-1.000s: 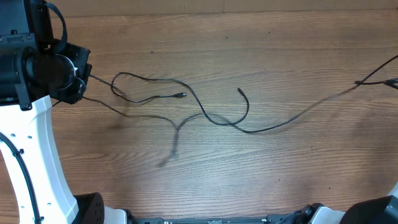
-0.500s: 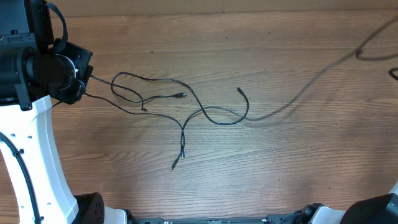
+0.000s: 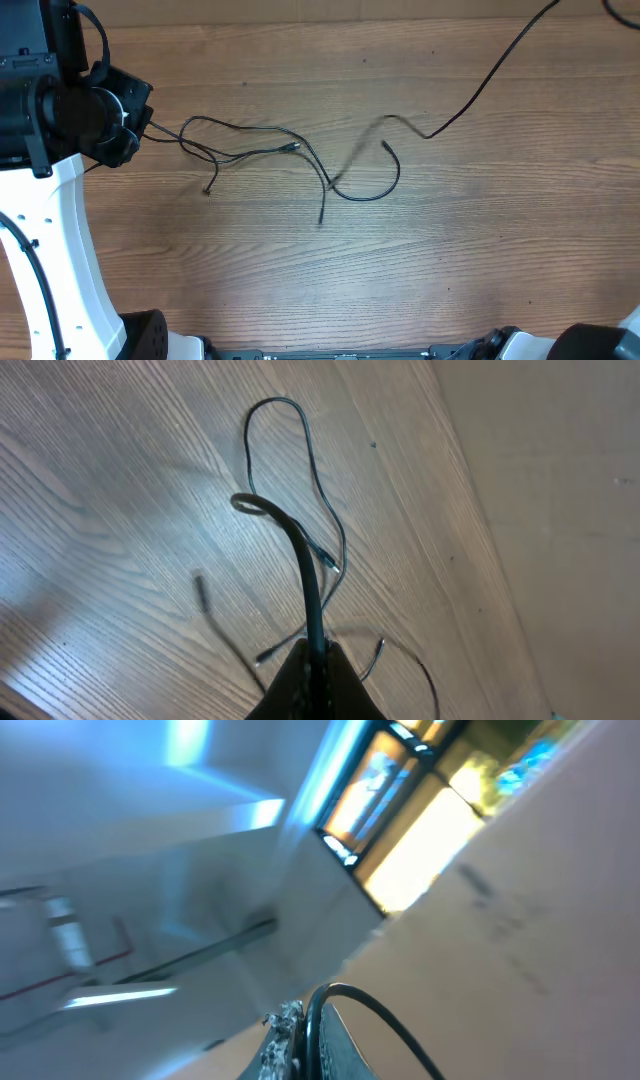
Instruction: Untangle cables
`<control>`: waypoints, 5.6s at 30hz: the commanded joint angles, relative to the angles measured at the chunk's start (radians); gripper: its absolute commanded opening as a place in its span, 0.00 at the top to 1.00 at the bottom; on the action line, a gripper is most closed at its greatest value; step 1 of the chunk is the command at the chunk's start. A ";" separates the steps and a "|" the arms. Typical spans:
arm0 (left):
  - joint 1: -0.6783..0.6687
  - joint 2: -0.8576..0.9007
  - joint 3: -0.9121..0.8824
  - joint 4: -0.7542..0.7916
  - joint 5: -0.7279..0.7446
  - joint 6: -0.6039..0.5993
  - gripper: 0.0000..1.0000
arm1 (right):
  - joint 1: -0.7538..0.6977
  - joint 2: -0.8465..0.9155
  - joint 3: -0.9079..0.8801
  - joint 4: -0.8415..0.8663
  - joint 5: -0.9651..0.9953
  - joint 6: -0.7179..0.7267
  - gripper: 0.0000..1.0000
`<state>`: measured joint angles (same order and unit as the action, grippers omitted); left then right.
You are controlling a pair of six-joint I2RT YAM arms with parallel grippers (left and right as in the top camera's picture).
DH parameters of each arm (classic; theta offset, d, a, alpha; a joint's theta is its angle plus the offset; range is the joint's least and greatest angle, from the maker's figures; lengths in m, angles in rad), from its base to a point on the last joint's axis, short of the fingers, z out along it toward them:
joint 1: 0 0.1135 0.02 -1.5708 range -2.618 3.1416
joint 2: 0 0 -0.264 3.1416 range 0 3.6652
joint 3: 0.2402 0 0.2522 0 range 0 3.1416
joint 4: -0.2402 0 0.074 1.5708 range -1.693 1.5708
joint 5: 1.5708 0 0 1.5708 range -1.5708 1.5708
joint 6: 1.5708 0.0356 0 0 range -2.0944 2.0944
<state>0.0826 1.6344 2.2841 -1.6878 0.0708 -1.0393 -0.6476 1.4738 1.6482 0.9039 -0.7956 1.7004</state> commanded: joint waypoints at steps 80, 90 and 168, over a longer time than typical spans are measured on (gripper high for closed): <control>-0.286 0.054 0.008 0.025 0.121 0.362 0.96 | 0.254 0.373 0.184 -2.016 -0.235 -2.078 0.00; -0.286 0.049 0.010 0.049 0.337 0.836 0.96 | 0.591 0.373 0.183 -2.066 -0.125 -2.271 0.00; -0.284 -0.026 0.011 0.148 0.389 1.159 0.00 | 0.518 0.372 0.729 -1.619 0.545 -1.696 0.96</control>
<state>-0.1967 1.6226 2.2841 -1.5414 0.4831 0.1299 -0.0837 1.8580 2.3558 -0.7422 -0.3862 -0.0029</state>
